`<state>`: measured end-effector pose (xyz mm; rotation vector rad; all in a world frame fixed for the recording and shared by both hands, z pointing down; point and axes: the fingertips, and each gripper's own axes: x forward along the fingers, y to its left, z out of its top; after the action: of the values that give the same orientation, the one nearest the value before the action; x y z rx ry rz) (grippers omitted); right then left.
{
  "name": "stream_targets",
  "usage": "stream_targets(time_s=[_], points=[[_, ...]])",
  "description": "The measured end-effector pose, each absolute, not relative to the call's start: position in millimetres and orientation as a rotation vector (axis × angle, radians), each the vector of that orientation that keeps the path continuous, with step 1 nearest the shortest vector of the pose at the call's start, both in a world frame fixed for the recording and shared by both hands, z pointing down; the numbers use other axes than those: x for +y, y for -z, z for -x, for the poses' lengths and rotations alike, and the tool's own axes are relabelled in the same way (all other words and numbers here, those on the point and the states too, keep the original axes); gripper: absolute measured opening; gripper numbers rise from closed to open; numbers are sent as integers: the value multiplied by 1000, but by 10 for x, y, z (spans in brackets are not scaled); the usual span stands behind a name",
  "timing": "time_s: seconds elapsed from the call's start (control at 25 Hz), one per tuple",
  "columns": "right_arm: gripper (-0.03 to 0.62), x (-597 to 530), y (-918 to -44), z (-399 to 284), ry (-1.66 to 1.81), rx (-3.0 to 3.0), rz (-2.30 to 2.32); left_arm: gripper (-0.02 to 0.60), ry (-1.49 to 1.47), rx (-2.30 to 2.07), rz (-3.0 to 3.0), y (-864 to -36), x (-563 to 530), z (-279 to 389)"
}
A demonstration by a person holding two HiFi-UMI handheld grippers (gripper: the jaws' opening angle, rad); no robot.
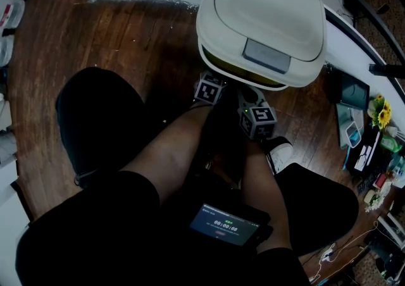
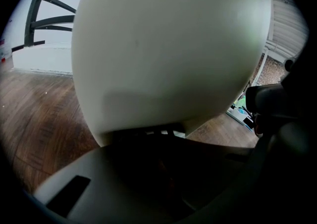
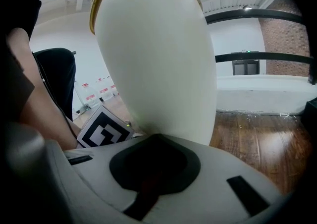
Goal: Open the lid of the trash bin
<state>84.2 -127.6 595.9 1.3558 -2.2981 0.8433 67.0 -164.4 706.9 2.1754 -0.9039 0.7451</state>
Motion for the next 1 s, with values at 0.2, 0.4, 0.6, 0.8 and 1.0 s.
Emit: stream_targets(time_s=[0.2, 0.4, 0.6, 0.8, 1.0], points=[[26, -1272, -5958, -852, -844, -2296, -1356, 35, -778, -928, -2164, -7069, -1659, -628], [26, -1267, -5961, -860, -849, -2291, -1358, 35, -779, -934, -2176, -7009, -1687, -621], [26, -1265, -5970, -876, -848, -2286, -1356, 35, -763, -931, -2155, -7021, -1685, -633], [26, -1282, -5970, -872, -835, -2286, -1344, 35, -783, -927, -2147, -7054, -1698, -632], [26, -1279, -5987, -908, -835, -2268, -1348, 34, -803, -934, -2124, -7112, -1709, -623]])
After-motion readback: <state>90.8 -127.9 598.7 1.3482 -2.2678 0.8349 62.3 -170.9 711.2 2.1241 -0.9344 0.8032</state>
